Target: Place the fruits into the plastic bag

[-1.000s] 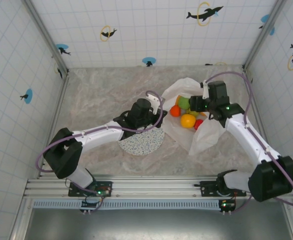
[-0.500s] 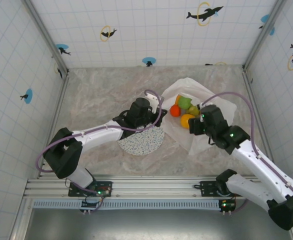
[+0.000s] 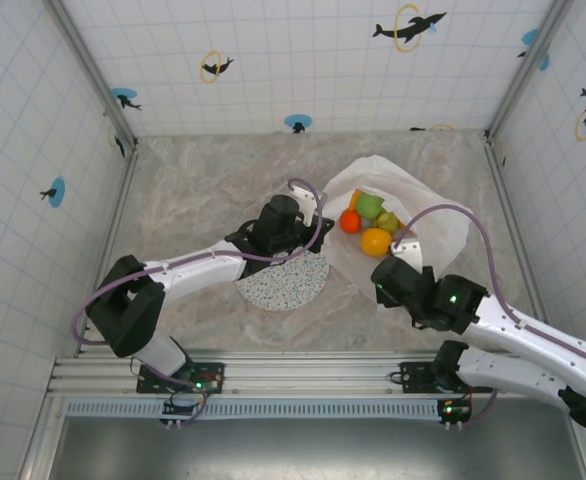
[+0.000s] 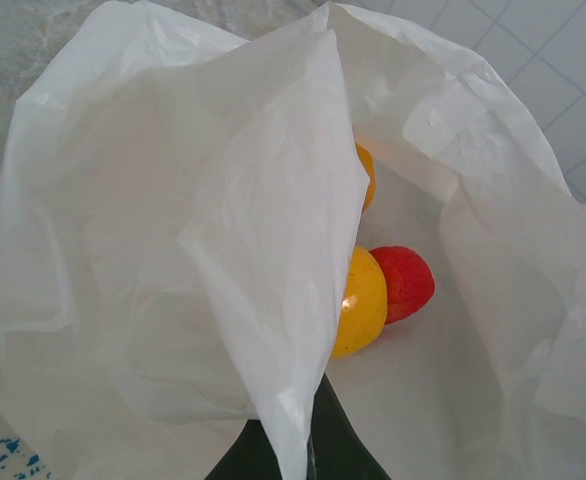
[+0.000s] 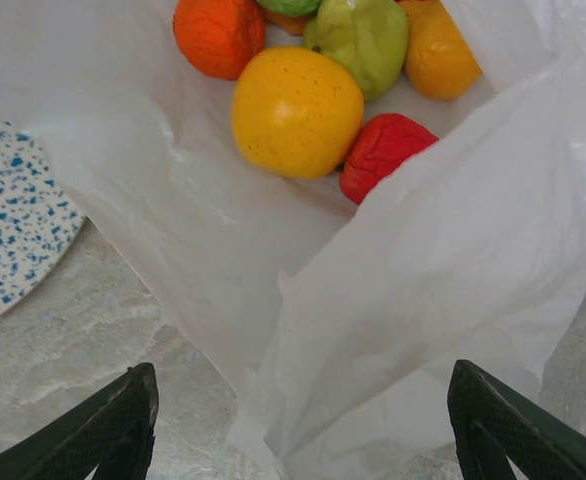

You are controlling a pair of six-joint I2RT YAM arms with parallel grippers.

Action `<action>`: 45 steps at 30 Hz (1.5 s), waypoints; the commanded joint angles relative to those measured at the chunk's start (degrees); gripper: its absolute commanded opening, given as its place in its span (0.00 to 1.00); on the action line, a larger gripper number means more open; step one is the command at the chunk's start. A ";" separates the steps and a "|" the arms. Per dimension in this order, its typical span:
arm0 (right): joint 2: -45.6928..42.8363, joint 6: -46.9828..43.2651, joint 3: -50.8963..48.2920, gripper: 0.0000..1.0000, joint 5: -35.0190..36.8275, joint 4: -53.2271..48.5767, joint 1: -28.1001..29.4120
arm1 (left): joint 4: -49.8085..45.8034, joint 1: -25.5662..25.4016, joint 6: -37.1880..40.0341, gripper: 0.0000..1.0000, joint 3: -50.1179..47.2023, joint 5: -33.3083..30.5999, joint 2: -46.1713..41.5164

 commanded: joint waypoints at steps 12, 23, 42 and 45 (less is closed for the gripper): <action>0.22 -4.94 -9.87 0.34 -6.74 14.34 -8.85 | 0.83 0.63 -1.39 0.00 -1.01 1.36 -0.81; 3.78 -14.76 -6.89 0.00 -16.17 21.24 -19.14 | 0.28 1.73 -1.84 0.00 -1.41 1.05 -1.28; 10.37 -21.59 17.99 0.00 -35.84 30.14 -36.97 | -6.31 6.47 -5.77 0.00 15.79 -4.34 0.07; 12.80 -22.06 22.54 0.00 -37.05 30.20 -38.74 | -7.00 7.08 -5.48 0.00 18.79 -5.30 0.09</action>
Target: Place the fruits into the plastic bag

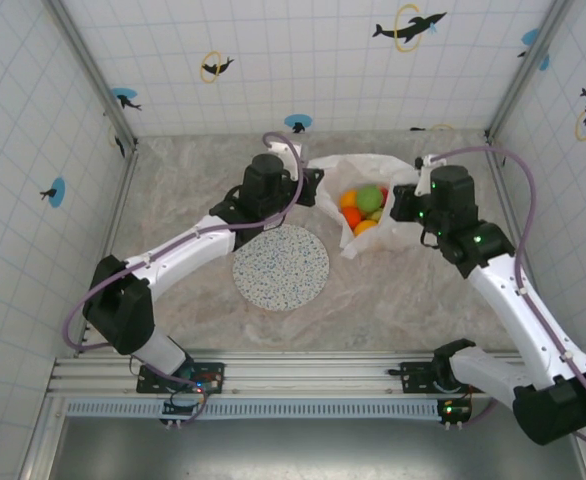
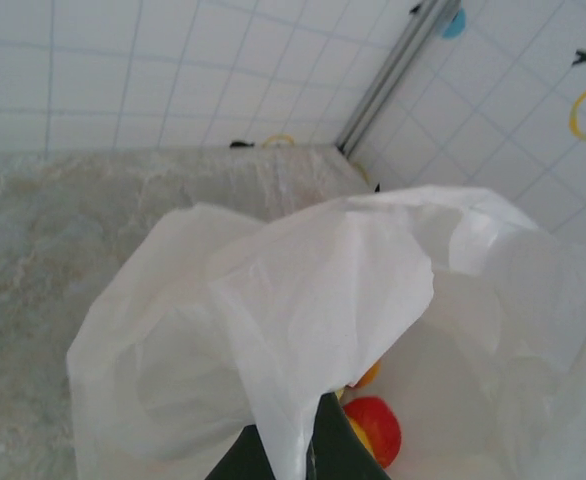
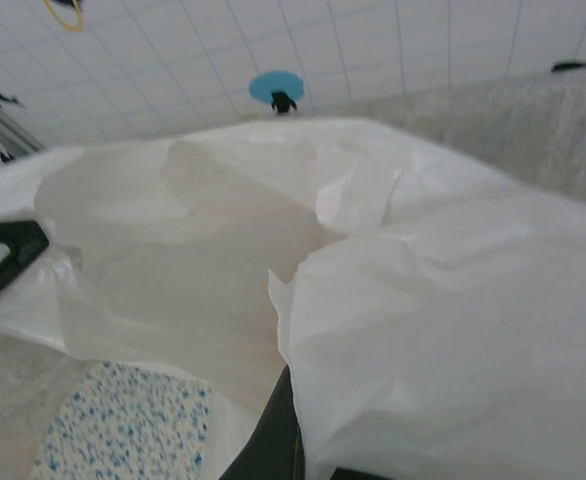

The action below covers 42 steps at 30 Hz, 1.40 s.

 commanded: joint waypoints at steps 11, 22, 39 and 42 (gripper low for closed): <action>5.76 -0.71 15.33 0.00 -6.18 4.70 -4.70 | -3.86 1.65 3.08 0.00 10.02 -8.38 -0.96; 8.58 0.25 21.33 0.00 -7.53 7.45 -8.16 | -3.63 5.70 3.41 0.00 14.34 -10.83 0.22; 10.44 0.28 17.84 0.00 -5.23 8.87 -14.49 | 0.33 6.38 0.03 0.00 21.51 -7.60 7.84; 11.57 0.78 17.82 0.00 -9.08 7.16 -17.23 | -1.82 7.25 1.10 0.00 23.65 -8.64 8.01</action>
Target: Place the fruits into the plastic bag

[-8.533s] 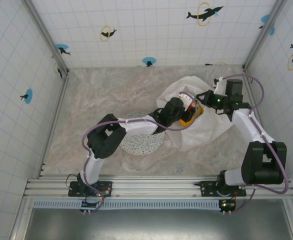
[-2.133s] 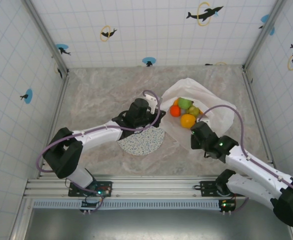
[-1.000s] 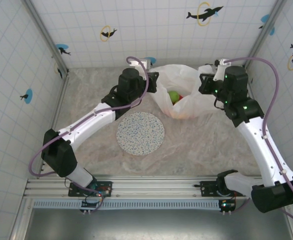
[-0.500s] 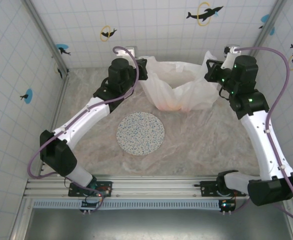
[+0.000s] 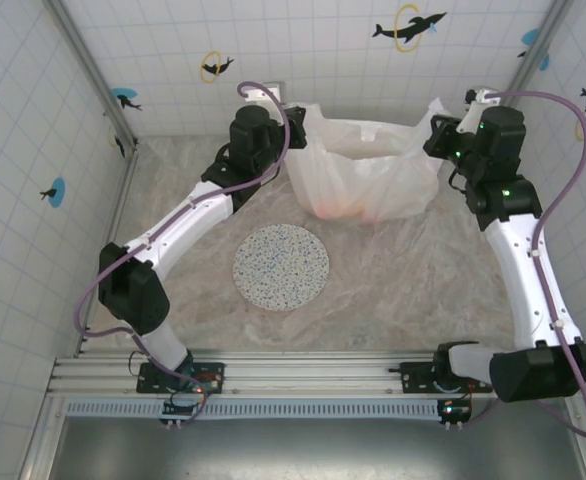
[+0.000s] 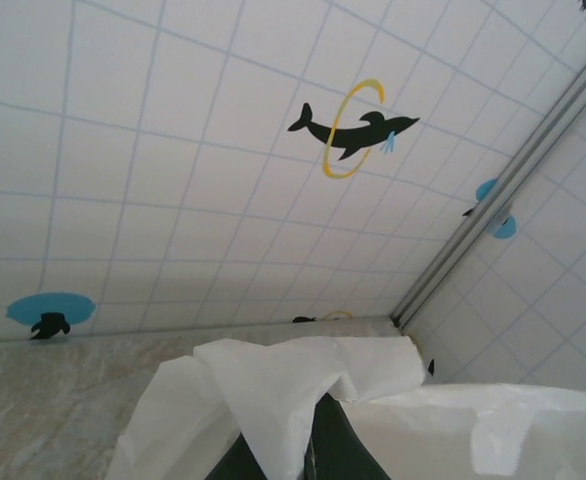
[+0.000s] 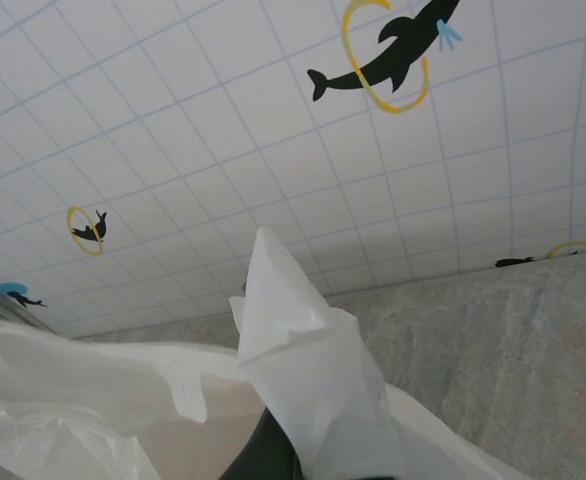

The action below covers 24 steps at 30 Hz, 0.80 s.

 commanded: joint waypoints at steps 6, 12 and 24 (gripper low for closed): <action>-0.39 0.27 2.78 0.00 -4.11 0.31 -4.50 | -2.03 1.23 2.06 0.00 7.67 1.69 -0.20; -0.26 1.14 6.21 0.00 -4.94 0.40 -6.09 | -1.53 1.25 3.06 0.00 7.86 0.86 -0.64; 1.92 3.82 -1.70 0.00 -9.21 4.47 -5.47 | -3.56 1.62 3.15 0.00 12.78 1.72 7.47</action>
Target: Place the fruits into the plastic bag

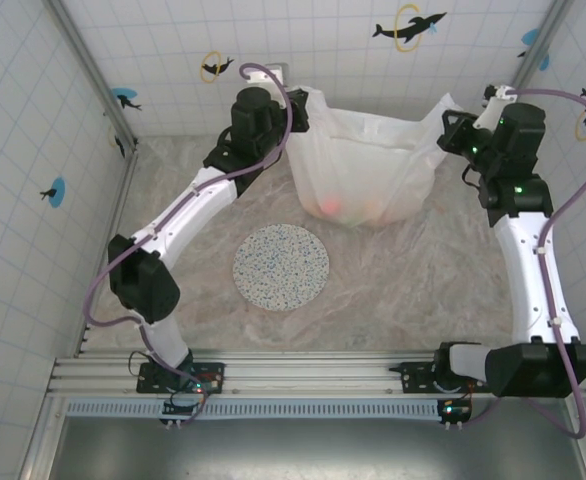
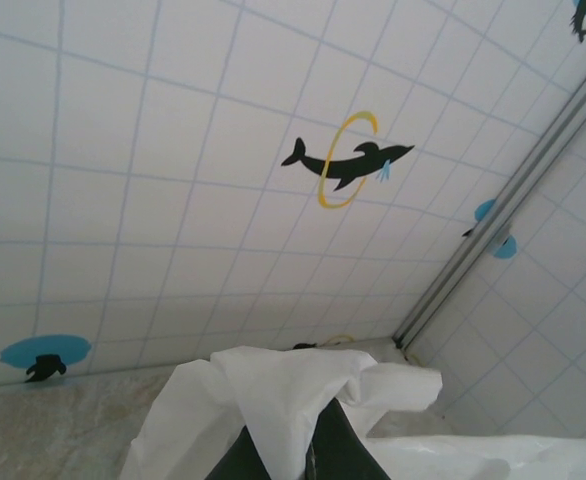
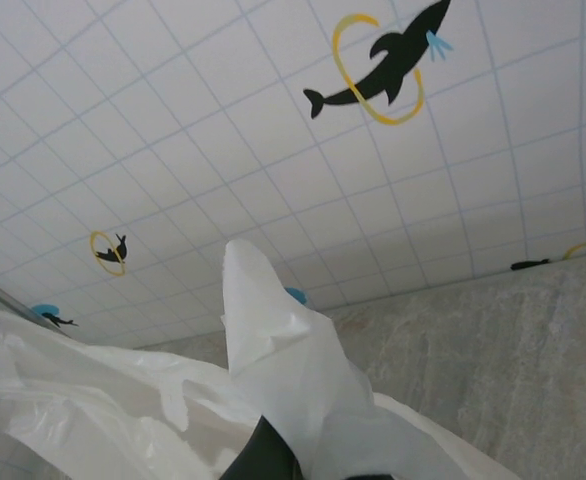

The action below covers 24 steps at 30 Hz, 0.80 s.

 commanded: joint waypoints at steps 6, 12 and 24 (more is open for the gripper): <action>1.97 -0.06 -4.81 0.00 -0.16 4.04 0.11 | -0.45 1.97 1.25 0.00 1.77 0.69 4.30; 3.46 0.19 -4.19 0.00 -0.51 4.33 -0.24 | -0.14 3.32 0.01 0.00 3.61 2.31 7.43; 6.00 0.83 4.28 0.00 -0.50 2.77 -0.96 | -2.58 4.39 -0.17 0.00 14.27 3.19 11.57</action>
